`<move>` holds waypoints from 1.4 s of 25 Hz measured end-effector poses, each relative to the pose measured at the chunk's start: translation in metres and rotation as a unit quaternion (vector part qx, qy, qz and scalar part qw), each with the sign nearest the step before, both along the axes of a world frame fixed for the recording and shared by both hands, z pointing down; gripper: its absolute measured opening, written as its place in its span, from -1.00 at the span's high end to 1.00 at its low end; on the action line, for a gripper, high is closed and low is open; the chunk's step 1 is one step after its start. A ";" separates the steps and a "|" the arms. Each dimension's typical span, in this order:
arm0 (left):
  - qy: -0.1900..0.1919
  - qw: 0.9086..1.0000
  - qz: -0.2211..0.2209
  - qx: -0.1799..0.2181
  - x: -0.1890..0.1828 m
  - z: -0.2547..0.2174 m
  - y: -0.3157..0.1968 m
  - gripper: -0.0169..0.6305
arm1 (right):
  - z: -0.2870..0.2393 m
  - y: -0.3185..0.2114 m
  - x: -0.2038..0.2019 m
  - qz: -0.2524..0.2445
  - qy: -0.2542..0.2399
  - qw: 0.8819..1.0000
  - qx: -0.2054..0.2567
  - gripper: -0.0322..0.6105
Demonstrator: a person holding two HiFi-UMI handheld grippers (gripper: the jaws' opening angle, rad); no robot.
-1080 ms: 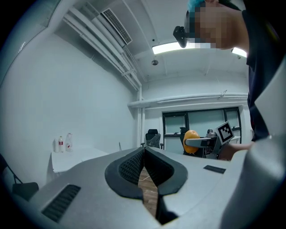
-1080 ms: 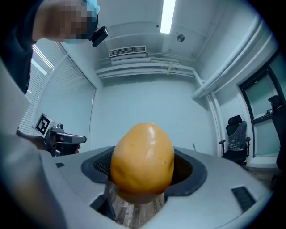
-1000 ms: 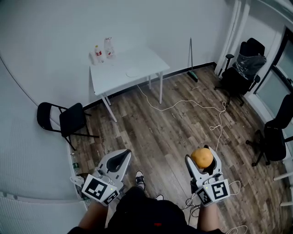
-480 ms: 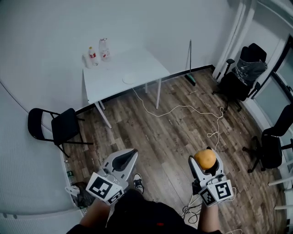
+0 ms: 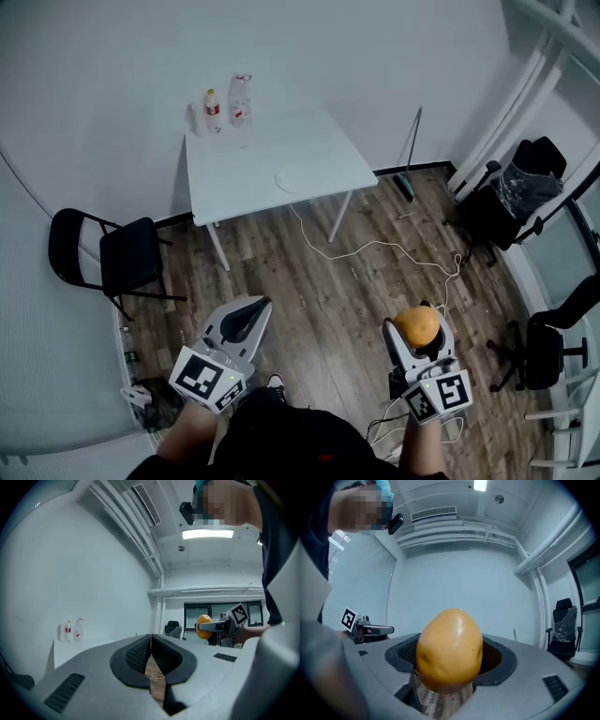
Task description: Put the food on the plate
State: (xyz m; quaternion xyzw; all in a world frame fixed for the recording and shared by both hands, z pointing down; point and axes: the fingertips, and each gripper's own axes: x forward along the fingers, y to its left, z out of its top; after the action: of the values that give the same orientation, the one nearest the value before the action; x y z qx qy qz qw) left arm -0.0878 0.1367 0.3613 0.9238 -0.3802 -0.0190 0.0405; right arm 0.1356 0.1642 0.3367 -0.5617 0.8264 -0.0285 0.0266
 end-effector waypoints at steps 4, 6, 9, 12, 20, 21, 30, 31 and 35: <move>-0.002 1.000 -0.015 -0.002 -0.027 0.001 -0.036 0.88 | -0.001 -0.044 -0.028 -0.014 0.005 1.000 0.002 -0.19; -0.001 1.000 -0.022 -0.004 -0.036 0.003 -0.053 0.88 | 0.001 -0.064 -0.039 -0.025 0.004 1.000 0.002 -0.19; -0.001 1.000 -0.029 -0.009 -0.041 0.005 -0.075 0.88 | -0.001 -0.089 -0.050 -0.039 -0.002 0.999 0.006 -0.19; -0.007 0.999 -0.033 -0.009 -0.038 0.007 -0.096 0.88 | 0.011 -0.112 -0.042 -0.038 0.009 0.999 -0.008 -0.19; -0.028 0.997 -0.076 -0.016 -0.025 0.009 -0.172 0.88 | 0.029 -0.214 -0.024 -0.078 -0.012 0.997 -0.014 -0.19; -0.028 0.996 -0.083 -0.018 -0.022 0.008 -0.185 0.88 | 0.029 -0.229 -0.020 -0.084 -0.014 0.996 -0.015 -0.19; -0.037 0.990 -0.128 -0.033 0.036 0.000 -0.297 0.88 | 0.040 -0.363 0.037 -0.137 -0.029 0.990 -0.032 -0.19; -0.044 0.990 -0.131 -0.035 0.045 0.002 -0.305 0.88 | 0.042 -0.375 0.045 -0.142 -0.031 0.989 -0.034 -0.19; -0.060 0.987 -0.143 -0.050 0.069 0.011 -0.335 0.88 | 0.060 -0.418 0.066 -0.158 -0.041 0.985 -0.050 -0.19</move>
State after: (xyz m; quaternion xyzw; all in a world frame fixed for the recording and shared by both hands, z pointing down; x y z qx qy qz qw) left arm -0.0184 -0.1979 0.3720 0.8562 -0.5107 0.0503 0.0604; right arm 0.2015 -0.2539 0.3962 -0.4231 0.9004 -0.0969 0.0278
